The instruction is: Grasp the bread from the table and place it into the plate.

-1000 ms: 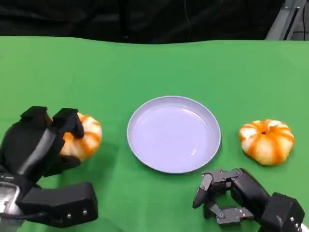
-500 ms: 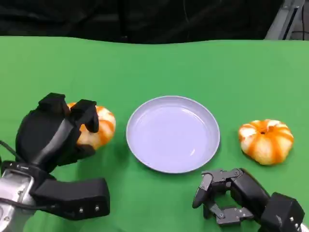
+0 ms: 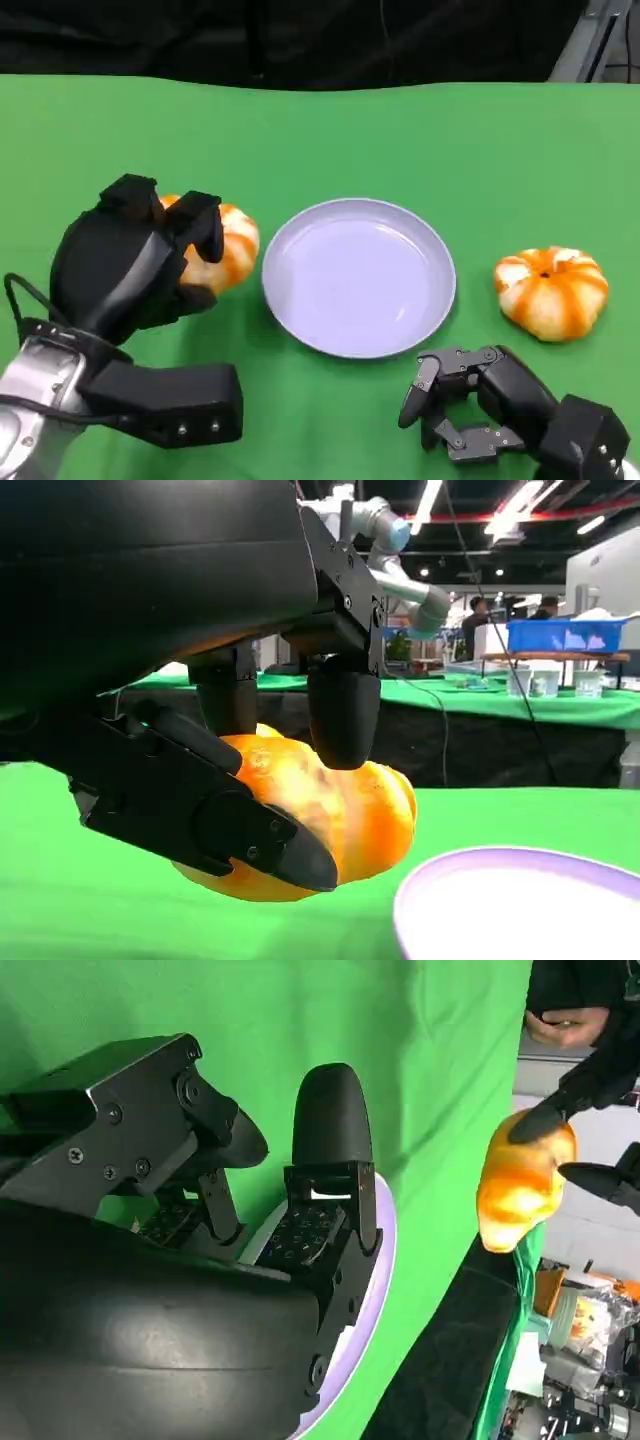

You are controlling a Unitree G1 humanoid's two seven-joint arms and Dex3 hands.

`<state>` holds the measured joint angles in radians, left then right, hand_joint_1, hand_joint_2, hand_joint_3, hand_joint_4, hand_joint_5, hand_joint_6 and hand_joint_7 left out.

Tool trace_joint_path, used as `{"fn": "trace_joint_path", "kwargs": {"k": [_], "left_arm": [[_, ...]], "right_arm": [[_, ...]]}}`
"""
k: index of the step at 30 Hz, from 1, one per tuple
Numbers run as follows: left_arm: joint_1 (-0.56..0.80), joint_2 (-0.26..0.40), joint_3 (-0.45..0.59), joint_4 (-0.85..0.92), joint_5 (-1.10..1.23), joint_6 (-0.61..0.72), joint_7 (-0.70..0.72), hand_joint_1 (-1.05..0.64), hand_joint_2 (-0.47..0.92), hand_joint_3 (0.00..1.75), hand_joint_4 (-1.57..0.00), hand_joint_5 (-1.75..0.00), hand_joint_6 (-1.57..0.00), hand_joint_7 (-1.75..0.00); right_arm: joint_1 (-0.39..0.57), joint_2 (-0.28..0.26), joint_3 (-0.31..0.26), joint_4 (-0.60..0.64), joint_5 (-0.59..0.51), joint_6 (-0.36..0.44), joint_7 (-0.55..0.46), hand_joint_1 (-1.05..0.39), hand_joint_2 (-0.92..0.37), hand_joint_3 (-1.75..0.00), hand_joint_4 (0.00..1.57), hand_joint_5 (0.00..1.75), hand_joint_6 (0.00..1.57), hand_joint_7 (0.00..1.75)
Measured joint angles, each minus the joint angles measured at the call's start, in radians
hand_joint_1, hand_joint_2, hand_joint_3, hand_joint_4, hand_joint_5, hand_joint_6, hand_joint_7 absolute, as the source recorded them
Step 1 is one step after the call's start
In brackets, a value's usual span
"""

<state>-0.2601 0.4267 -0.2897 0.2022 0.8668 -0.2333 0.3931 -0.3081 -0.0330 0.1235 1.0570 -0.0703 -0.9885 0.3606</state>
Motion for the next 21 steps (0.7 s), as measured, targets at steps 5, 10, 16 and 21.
{"fn": "trace_joint_path", "kwargs": {"k": [5, 10, 16, 21], "left_arm": [[-0.009, -0.012, 0.000, -0.033, 0.000, -0.004, -0.001, -0.09, 0.78, 0.00, -0.59, -1.75, -0.49, -1.70], [-0.016, -0.026, 0.000, -0.055, -0.002, -0.013, -0.006, -0.13, 0.76, 0.00, -0.59, -1.75, -0.57, -1.54], [-0.029, -0.047, -0.009, -0.079, -0.006, -0.025, -0.045, -0.17, 0.77, 0.00, -0.62, -1.68, -0.74, -1.24], [-0.036, -0.068, -0.030, -0.085, -0.001, -0.027, -0.055, -0.16, 0.79, 0.01, -0.61, -1.73, -0.68, -1.35]], "right_arm": [[-0.001, 0.000, 0.000, 0.002, 0.000, 0.000, -0.001, 0.18, -0.56, -1.09, 0.99, 1.37, 0.97, 1.08], [-0.001, 0.000, 0.000, 0.005, 0.000, 0.000, 0.000, 0.18, -0.56, -1.09, 0.99, 1.37, 0.97, 1.07], [-0.001, 0.002, 0.000, 0.006, 0.001, 0.000, 0.002, 0.19, -0.57, -1.07, 1.00, 1.37, 0.97, 1.06], [-0.001, 0.002, 0.000, 0.005, -0.001, 0.000, -0.003, 0.19, -0.57, -1.07, 1.00, 1.36, 0.97, 1.05]]}}
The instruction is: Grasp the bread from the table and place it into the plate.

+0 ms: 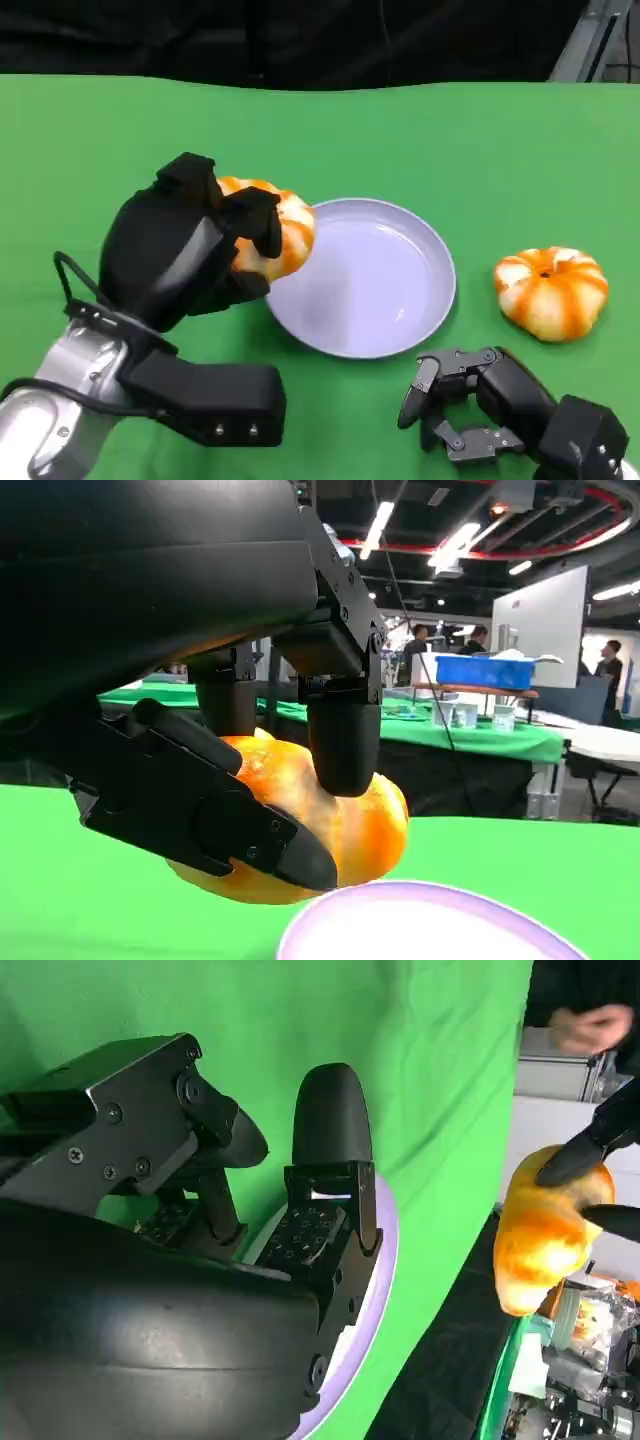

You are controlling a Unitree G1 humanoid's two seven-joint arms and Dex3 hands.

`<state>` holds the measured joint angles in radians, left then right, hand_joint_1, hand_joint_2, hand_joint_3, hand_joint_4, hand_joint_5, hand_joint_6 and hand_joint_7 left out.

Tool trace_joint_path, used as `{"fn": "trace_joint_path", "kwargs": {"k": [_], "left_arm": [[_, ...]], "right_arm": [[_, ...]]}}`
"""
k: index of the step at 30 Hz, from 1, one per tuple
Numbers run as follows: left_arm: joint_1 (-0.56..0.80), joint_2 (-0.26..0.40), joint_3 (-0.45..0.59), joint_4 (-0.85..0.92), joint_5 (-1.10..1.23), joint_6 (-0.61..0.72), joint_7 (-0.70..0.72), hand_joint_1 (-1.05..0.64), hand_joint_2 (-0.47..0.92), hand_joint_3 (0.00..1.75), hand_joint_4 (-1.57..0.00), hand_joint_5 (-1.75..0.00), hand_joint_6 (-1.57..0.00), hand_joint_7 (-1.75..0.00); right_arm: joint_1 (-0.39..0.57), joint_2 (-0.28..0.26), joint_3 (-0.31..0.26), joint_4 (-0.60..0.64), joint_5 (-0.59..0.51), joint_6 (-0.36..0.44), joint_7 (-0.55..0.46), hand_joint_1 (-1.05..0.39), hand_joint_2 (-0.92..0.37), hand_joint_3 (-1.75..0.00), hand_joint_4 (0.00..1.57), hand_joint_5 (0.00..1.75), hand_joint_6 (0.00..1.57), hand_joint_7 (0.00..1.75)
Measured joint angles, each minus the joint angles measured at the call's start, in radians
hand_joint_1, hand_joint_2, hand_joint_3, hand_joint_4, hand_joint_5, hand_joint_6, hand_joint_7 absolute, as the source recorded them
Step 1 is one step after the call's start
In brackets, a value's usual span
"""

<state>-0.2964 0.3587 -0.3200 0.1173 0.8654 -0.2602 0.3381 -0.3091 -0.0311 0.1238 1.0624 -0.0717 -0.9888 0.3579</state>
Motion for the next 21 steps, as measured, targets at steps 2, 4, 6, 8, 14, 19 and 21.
{"fn": "trace_joint_path", "kwargs": {"k": [2, 4, 6, 8, 14, 19, 21], "left_arm": [[-0.015, -0.013, -0.011, 0.013, 0.002, -0.006, 0.000, -0.15, 0.80, 0.01, -0.59, -1.74, -0.64, -1.41], [-0.033, -0.023, -0.019, 0.029, 0.002, -0.009, 0.000, -0.15, 0.80, 0.00, -0.58, -1.75, -0.62, -1.43], [-0.049, -0.033, -0.031, 0.047, 0.001, -0.013, 0.000, -0.15, 0.79, 0.00, -0.57, -1.75, -0.61, -1.45], [-0.068, -0.046, -0.040, 0.080, 0.000, -0.021, 0.000, -0.15, 0.80, 0.00, -0.56, -1.75, -0.60, -1.46], [-0.116, -0.069, -0.069, 0.171, 0.001, -0.047, 0.006, -0.16, 0.81, 0.01, -0.54, -1.75, -0.59, -1.44], [-0.168, -0.087, -0.095, 0.270, 0.002, -0.094, 0.044, -0.17, 0.83, 0.01, -0.52, -1.75, -0.54, -1.53], [-0.197, -0.096, -0.108, 0.311, 0.002, -0.112, 0.056, -0.16, 0.85, 0.02, -0.52, -1.75, -0.52, -1.57]], "right_arm": [[0.000, 0.000, 0.001, 0.000, -0.003, 0.000, -0.004, 0.20, -0.57, -1.07, 1.00, 1.36, 0.98, 1.05], [0.000, 0.002, 0.001, 0.000, -0.012, -0.001, -0.010, 0.19, -0.57, -1.07, 1.00, 1.35, 0.98, 1.05], [0.000, 0.002, 0.002, 0.000, -0.023, -0.002, -0.017, 0.18, -0.56, -1.08, 1.00, 1.35, 0.98, 1.05], [-0.001, 0.003, 0.002, -0.001, -0.032, -0.003, -0.023, 0.17, -0.56, -1.08, 1.00, 1.35, 0.98, 1.05], [-0.001, 0.004, 0.003, -0.010, -0.040, -0.004, -0.036, 0.19, -0.59, -1.05, 1.00, 1.32, 0.99, 1.03], [-0.001, 0.008, 0.004, -0.013, -0.040, -0.004, -0.038, 0.19, -0.59, -1.04, 1.00, 1.31, 0.99, 1.02], [-0.001, 0.013, 0.004, -0.012, -0.038, -0.004, -0.037, 0.18, -0.59, -1.05, 0.99, 1.31, 0.99, 1.03]]}}
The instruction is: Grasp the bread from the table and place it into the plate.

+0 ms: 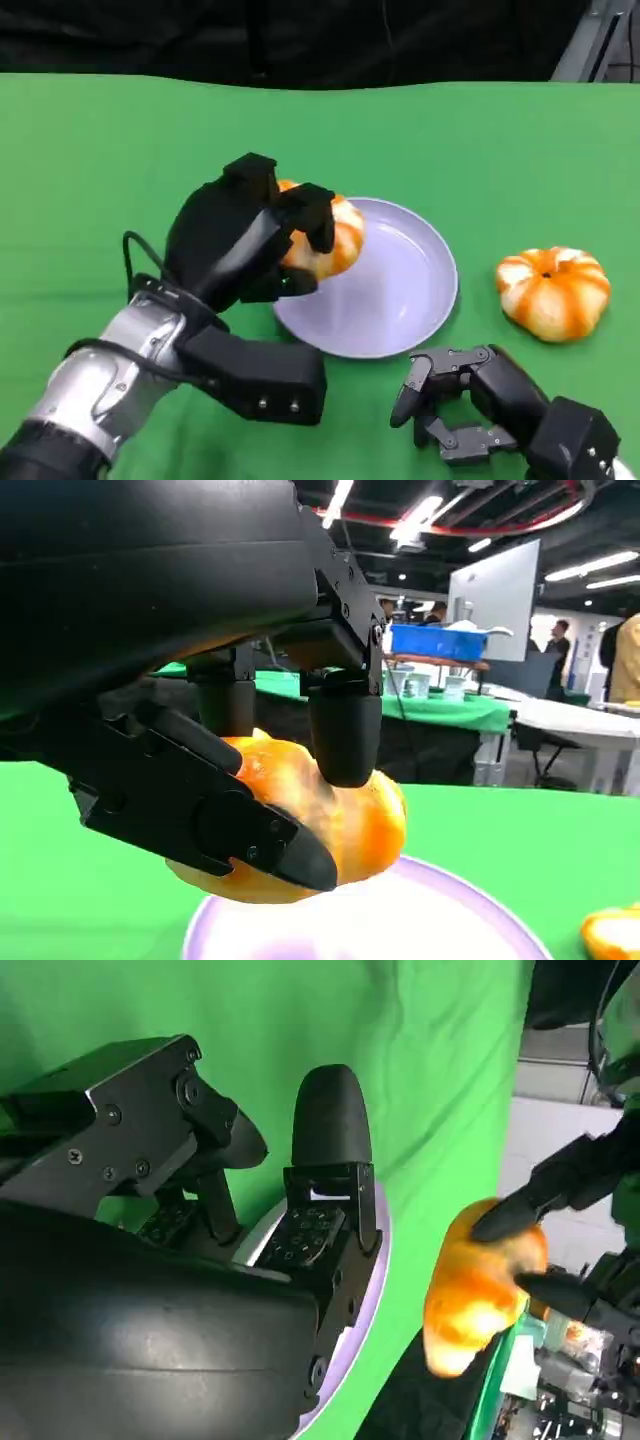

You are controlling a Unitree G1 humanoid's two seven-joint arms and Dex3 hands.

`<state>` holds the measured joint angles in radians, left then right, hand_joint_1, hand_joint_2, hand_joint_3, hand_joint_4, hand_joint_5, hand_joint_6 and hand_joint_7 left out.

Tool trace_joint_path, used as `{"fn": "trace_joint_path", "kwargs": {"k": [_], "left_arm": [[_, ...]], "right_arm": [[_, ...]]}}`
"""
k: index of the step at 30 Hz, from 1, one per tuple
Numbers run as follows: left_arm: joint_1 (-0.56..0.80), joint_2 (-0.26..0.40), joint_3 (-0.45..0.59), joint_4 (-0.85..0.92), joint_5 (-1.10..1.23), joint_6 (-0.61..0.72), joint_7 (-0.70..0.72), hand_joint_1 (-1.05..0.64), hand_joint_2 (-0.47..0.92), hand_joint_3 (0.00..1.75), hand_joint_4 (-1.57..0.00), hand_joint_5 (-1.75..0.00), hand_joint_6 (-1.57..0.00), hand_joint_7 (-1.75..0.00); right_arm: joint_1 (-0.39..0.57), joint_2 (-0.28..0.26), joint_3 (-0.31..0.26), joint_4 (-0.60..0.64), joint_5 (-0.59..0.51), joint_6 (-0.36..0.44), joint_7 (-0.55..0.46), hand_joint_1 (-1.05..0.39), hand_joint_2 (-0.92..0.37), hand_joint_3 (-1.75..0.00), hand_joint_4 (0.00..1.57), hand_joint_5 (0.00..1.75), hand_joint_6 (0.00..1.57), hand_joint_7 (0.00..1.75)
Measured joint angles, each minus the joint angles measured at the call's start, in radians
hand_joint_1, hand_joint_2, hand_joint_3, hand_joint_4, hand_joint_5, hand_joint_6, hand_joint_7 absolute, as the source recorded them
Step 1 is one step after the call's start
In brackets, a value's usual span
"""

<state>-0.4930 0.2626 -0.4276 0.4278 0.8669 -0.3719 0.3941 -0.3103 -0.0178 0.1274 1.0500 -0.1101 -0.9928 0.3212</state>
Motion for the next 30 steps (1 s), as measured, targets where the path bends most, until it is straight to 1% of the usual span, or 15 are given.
{"fn": "trace_joint_path", "kwargs": {"k": [4, 8, 15, 20, 24, 25, 27, 30], "left_arm": [[-0.042, -0.023, -0.016, 0.090, -0.011, -0.040, 0.009, -0.12, 0.87, 0.02, -0.50, -1.75, -0.49, -1.60], [-0.090, -0.046, -0.024, 0.187, -0.042, -0.074, 0.009, -0.10, 0.85, 0.00, -0.48, -1.75, -0.47, -1.61], [-0.168, -0.071, -0.053, 0.322, -0.062, -0.122, 0.008, -0.11, 0.84, 0.00, -0.45, -1.75, -0.46, -1.58], [-0.228, -0.093, -0.071, 0.394, -0.064, -0.127, 0.008, -0.11, 0.86, 0.01, -0.45, -1.74, -0.51, -1.50], [-0.263, -0.123, -0.083, 0.452, -0.068, -0.143, 0.009, -0.10, 0.87, 0.00, -0.44, -1.75, -0.50, -1.49], [-0.269, -0.130, -0.084, 0.465, -0.072, -0.145, 0.008, -0.08, 0.84, 0.00, -0.46, -1.71, -0.53, -1.43], [-0.280, -0.146, -0.085, 0.492, -0.081, -0.152, 0.006, -0.08, 0.83, 0.00, -0.47, -1.66, -0.56, -1.37], [-0.301, -0.169, -0.085, 0.532, -0.091, -0.163, -0.009, -0.08, 0.81, 0.00, -0.55, -1.47, -0.70, -1.03]], "right_arm": [[0.000, 0.003, 0.000, 0.000, -0.001, 0.001, 0.000, 0.17, -0.59, -1.05, 0.99, 1.32, 0.99, 1.04], [0.000, 0.003, 0.003, -0.001, -0.005, 0.003, -0.001, 0.17, -0.60, -1.02, 0.98, 1.34, 0.99, 1.05], [-0.001, 0.003, 0.007, 0.000, -0.035, 0.004, -0.023, 0.17, -0.60, -0.98, 1.00, 1.35, 0.99, 1.03], [-0.008, 0.007, 0.006, 0.005, -0.035, 0.003, -0.025, 0.16, -0.59, -0.97, 0.99, 1.36, 0.99, 1.02], [-0.012, 0.009, 0.009, 0.006, -0.044, 0.002, -0.038, 0.15, -0.57, -0.98, 0.98, 1.37, 0.99, 1.02], [-0.012, 0.009, 0.011, 0.006, -0.050, 0.002, -0.042, 0.16, -0.57, -0.99, 0.98, 1.37, 0.99, 1.02], [-0.012, 0.009, 0.014, 0.006, -0.056, 0.002, -0.044, 0.17, -0.57, -0.99, 0.98, 1.37, 0.99, 1.02], [-0.012, 0.009, 0.017, 0.006, -0.062, 0.002, -0.052, 0.17, -0.56, -0.99, 0.98, 1.37, 0.99, 1.02]]}}
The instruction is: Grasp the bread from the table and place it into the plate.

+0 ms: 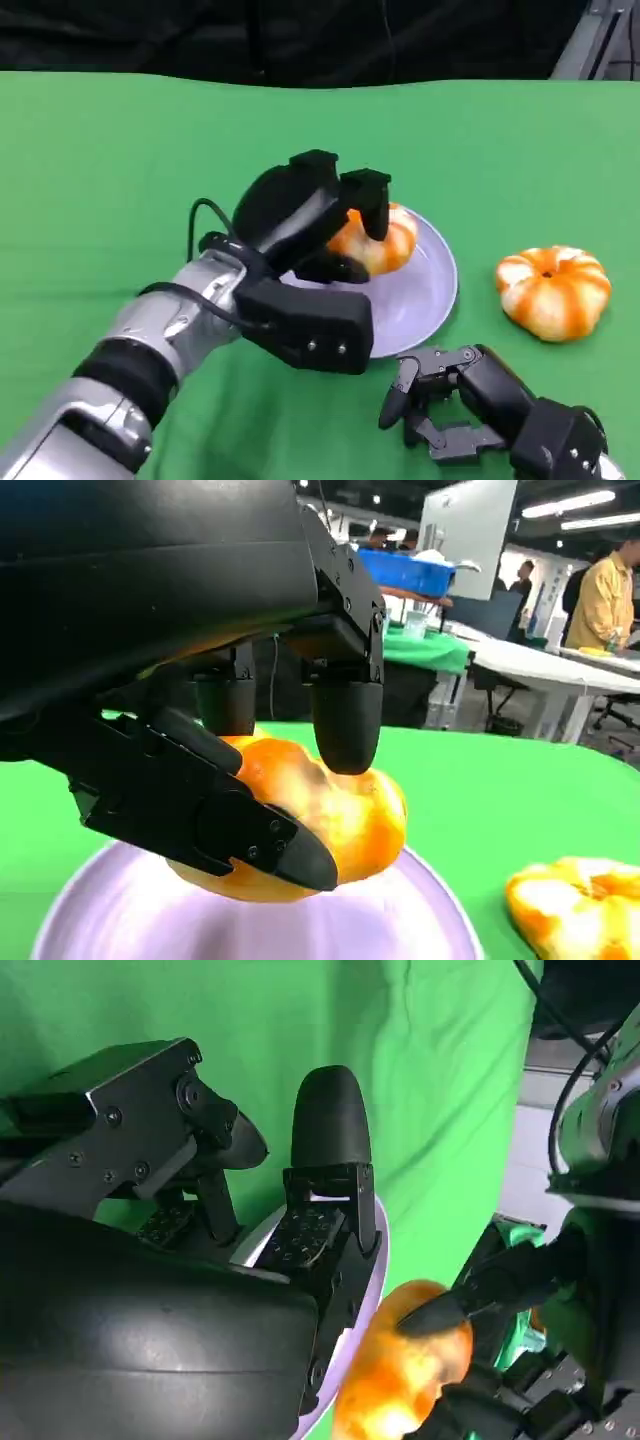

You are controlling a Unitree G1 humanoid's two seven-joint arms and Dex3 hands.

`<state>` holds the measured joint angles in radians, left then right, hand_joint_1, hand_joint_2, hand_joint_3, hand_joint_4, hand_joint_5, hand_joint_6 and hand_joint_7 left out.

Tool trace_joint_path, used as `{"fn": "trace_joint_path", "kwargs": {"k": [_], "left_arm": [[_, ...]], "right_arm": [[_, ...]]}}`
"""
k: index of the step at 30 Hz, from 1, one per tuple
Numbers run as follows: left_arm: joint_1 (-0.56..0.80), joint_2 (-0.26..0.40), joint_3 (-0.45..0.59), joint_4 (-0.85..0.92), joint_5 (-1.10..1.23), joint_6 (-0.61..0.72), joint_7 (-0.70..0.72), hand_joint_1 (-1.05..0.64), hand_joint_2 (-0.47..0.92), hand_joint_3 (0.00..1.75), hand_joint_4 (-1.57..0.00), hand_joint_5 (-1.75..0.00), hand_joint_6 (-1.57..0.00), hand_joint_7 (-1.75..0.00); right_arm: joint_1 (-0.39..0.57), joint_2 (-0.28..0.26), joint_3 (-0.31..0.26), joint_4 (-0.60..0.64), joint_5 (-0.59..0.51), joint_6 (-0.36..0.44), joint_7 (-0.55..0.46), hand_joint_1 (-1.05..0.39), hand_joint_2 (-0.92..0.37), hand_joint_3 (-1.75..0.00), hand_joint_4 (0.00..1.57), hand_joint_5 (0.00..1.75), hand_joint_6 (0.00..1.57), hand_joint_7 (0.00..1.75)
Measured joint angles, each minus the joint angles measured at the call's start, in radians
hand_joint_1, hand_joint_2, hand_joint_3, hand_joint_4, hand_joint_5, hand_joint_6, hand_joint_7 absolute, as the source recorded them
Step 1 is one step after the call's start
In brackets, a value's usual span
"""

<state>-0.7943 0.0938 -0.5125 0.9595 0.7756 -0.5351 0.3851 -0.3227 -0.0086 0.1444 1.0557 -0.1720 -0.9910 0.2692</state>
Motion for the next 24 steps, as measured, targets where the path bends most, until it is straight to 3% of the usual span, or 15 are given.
{"fn": "trace_joint_path", "kwargs": {"k": [4, 6, 8, 10, 16, 24], "left_arm": [[-0.019, -0.017, 0.003, 0.042, -0.035, -0.027, -0.021, -0.12, 0.83, 0.00, -0.63, -1.12, -0.90, -0.45], [-0.025, -0.023, 0.004, 0.059, -0.059, -0.033, -0.050, -0.12, 0.83, 0.00, -0.65, -1.04, -0.96, -0.32], [-0.031, -0.026, 0.005, 0.074, -0.072, -0.038, -0.069, -0.15, 0.83, 0.00, -0.72, -0.79, -0.98, -0.12], [-0.037, -0.029, 0.008, 0.093, -0.093, -0.046, -0.085, -0.15, 0.83, 0.00, -0.74, -0.72, -0.99, -0.06], [-0.043, -0.034, 0.010, 0.129, -0.106, -0.051, -0.092, -0.14, 0.84, 0.01, -0.75, -0.72, -0.99, -0.02], [-0.044, -0.033, 0.008, 0.151, -0.106, -0.044, -0.103, -0.12, 0.84, 0.00, -0.84, -0.51, -0.99, 0.00]], "right_arm": [[0.000, 0.002, 0.001, 0.000, -0.004, -0.002, -0.001, 0.22, -0.58, -0.98, 0.97, 1.37, 0.99, 1.02], [0.000, 0.003, 0.001, 0.004, -0.003, -0.005, 0.000, 0.23, -0.58, -0.98, 0.97, 1.36, 0.99, 1.02], [0.000, 0.004, 0.000, 0.008, -0.001, -0.009, 0.001, 0.22, -0.59, -0.96, 0.97, 1.36, 0.98, 1.02], [-0.001, 0.004, -0.001, 0.016, 0.003, -0.013, 0.004, 0.21, -0.60, -0.95, 0.97, 1.37, 0.98, 1.02], [-0.003, 0.008, -0.013, 0.023, 0.031, -0.013, 0.028, 0.23, -0.64, -0.91, 0.98, 1.36, 0.98, 1.02], [-0.003, 0.017, -0.021, 0.025, 0.060, -0.013, 0.062, 0.24, -0.68, -0.88, 0.99, 1.36, 0.98, 1.01]]}}
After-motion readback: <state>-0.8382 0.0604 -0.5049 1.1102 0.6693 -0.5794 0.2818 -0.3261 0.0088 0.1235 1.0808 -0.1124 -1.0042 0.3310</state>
